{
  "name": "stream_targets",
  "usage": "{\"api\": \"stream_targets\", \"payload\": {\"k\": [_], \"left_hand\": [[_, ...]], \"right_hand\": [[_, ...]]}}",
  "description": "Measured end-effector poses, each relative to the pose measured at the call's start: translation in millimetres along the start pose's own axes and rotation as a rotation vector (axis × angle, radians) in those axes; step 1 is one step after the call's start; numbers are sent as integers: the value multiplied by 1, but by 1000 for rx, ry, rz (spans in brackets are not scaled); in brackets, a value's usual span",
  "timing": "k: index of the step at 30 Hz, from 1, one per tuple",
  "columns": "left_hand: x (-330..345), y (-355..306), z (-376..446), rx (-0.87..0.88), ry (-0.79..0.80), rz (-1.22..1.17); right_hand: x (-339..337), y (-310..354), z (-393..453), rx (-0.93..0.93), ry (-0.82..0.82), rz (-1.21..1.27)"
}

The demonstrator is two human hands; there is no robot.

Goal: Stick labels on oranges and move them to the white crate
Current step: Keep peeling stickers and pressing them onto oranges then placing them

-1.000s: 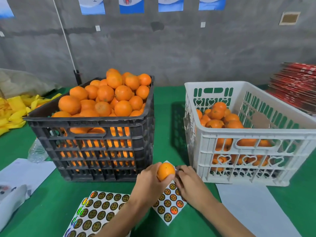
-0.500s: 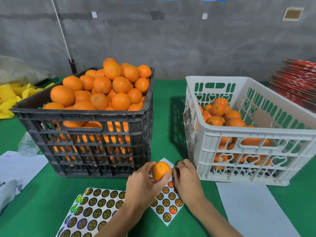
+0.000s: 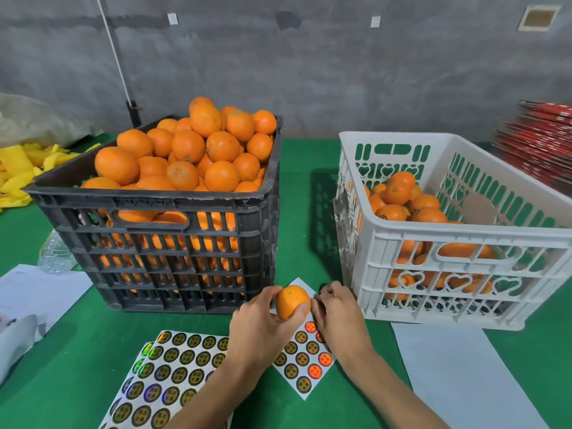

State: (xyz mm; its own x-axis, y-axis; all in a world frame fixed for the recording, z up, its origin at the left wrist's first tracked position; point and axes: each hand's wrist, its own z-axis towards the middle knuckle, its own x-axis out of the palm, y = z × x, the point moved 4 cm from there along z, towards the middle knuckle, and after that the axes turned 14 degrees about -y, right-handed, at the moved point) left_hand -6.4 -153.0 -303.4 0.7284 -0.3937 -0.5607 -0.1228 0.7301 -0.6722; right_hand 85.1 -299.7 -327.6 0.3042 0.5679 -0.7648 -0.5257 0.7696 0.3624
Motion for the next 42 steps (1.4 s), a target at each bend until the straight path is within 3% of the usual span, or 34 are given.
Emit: {"api": "stream_targets", "payload": {"k": [11,20,28,34,38,42], "left_hand": [[-4,-2,1,-24,3,38],[-5,-2,0,-31,4,65],[-4,0,0,-52,38,50],[-5,-14,9,-286,74,-358],[-22,-46,26,-276,77,-583],[-35,-79,40,-205,13,-630]], "right_hand": [[-1,-4,0,-92,86,4],[4,-8,3,176,19,234],[-11,-1,3,198,-121,301],[-49,35,-2,-14,-216,422],[-84,51,3,-204,-345,307],[-108,65,10,-332,-453,155]]}}
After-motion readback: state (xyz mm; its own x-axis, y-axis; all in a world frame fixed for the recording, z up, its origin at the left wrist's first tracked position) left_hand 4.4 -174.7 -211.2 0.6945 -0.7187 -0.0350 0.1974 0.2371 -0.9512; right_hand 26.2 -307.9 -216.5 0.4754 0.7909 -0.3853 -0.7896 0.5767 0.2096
